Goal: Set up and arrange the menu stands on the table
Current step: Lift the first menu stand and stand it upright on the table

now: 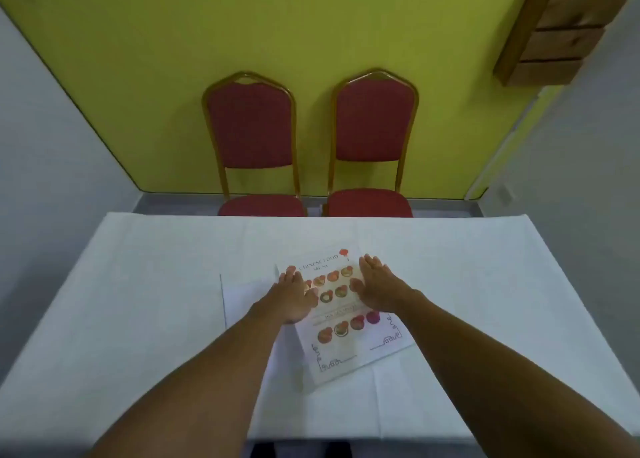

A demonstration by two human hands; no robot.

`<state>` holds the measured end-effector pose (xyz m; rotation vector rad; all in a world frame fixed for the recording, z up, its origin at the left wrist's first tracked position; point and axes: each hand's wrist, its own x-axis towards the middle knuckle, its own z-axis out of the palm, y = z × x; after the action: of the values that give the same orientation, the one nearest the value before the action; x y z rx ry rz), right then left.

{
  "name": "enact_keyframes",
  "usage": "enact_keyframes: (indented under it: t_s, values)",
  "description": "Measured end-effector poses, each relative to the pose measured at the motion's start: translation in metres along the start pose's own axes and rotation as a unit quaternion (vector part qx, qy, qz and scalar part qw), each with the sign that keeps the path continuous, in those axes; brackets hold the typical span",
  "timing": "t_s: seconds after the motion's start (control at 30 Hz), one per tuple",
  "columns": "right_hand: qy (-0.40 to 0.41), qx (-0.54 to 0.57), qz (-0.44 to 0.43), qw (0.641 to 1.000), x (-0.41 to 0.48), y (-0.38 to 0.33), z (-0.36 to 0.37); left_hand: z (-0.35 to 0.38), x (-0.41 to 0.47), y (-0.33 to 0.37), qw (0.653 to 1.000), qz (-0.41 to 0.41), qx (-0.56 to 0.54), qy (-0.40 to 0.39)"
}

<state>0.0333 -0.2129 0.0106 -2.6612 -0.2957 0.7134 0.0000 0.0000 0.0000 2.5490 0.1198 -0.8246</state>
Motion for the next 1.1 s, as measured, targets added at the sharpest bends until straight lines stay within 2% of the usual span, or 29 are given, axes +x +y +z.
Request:
enact_keyframes:
  t_s: [0.1,0.23,0.3,0.53,0.8,0.97,1.1]
  values:
    - [0.017,0.003,0.014,1.000,-0.006,0.009,0.011,0.016,-0.008,0.003,0.999,-0.012,0.036,-0.003]
    - [-0.028,-0.023,0.022,0.999,-0.014,0.028,0.024,0.045,-0.015,0.006,0.998,-0.045,0.047,0.007]
    - [-0.024,-0.010,0.029,0.999,-0.016,0.031,0.028,0.052,-0.015,0.003,0.996,-0.067,0.054,0.018]
    - [-0.013,0.071,0.036,0.997,-0.017,0.028,0.028,0.051,-0.014,0.009,0.993,-0.108,-0.041,0.024]
    - [0.059,0.143,0.058,0.986,-0.016,0.014,0.015,0.039,-0.011,0.013,0.989,-0.078,-0.122,0.031]
    - [0.137,0.274,0.099,0.947,-0.019,0.020,-0.001,0.025,-0.009,0.021,0.988,-0.060,-0.134,0.047]
    - [0.174,0.295,0.125,0.931,-0.014,0.026,-0.021,0.005,-0.001,0.042,0.983,-0.055,-0.161,0.074]
